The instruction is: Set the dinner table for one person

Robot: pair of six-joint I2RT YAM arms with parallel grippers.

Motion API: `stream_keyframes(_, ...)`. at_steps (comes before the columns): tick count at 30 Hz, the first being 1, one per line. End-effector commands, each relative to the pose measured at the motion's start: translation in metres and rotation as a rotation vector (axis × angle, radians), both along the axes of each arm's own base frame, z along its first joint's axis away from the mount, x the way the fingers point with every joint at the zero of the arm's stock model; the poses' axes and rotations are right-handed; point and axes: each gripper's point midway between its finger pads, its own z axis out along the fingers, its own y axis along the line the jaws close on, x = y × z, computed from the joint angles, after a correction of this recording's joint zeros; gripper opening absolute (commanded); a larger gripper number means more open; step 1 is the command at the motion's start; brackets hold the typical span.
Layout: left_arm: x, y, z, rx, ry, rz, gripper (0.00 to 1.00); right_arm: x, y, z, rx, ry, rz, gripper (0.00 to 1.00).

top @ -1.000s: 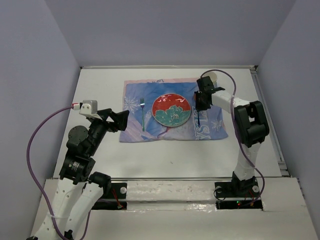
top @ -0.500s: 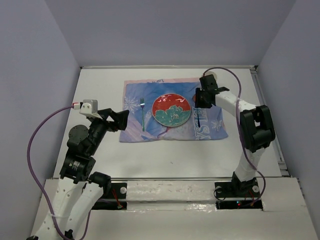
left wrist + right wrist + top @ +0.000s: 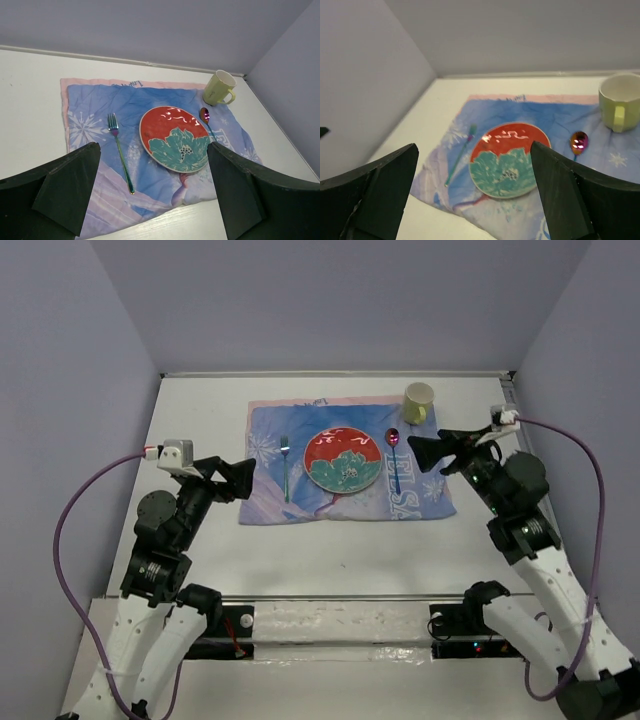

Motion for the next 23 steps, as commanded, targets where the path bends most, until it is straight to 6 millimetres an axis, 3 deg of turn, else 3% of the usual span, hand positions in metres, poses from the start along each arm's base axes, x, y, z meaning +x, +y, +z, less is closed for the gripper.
stream_keyframes(1, -0.005, 0.0, 0.024, -0.018, -0.114, -0.013, 0.99, -0.052, -0.006, 0.02, 0.138, -0.16, 0.054, 1.0)
stream_keyframes(3, -0.011, -0.003, 0.036, -0.04, -0.156, -0.037, 0.99, -0.061, -0.012, 0.015, 0.144, -0.178, 0.035, 1.0)
stream_keyframes(6, -0.019, 0.002, 0.056, -0.063, -0.207, -0.022, 0.99, -0.082, -0.027, 0.029, 0.132, -0.236, -0.007, 1.0)
stream_keyframes(8, -0.029, 0.003, 0.08, -0.045, -0.264, -0.036, 0.99, -0.096, -0.047, 0.041, 0.132, -0.251, -0.093, 1.0)
stream_keyframes(9, -0.039, 0.006, 0.105, -0.053, -0.311, -0.039, 0.99, -0.102, -0.053, 0.042, 0.121, -0.248, -0.113, 1.0)
stream_keyframes(12, -0.057, 0.008, 0.137, -0.059, -0.382, -0.056, 0.99, -0.131, -0.073, 0.068, 0.152, -0.347, -0.171, 1.0)
stream_keyframes(14, -0.067, 0.008, 0.147, -0.077, -0.413, -0.074, 0.99, -0.143, -0.088, 0.074, 0.177, -0.384, -0.23, 1.0)
stream_keyframes(17, -0.069, 0.006, 0.143, -0.1, -0.406, -0.087, 0.99, -0.148, -0.093, 0.069, 0.169, -0.386, -0.247, 1.0)
stream_keyframes(23, -0.062, 0.004, 0.121, -0.069, -0.333, -0.082, 0.99, -0.138, -0.084, 0.05, 0.131, -0.31, -0.218, 1.0)
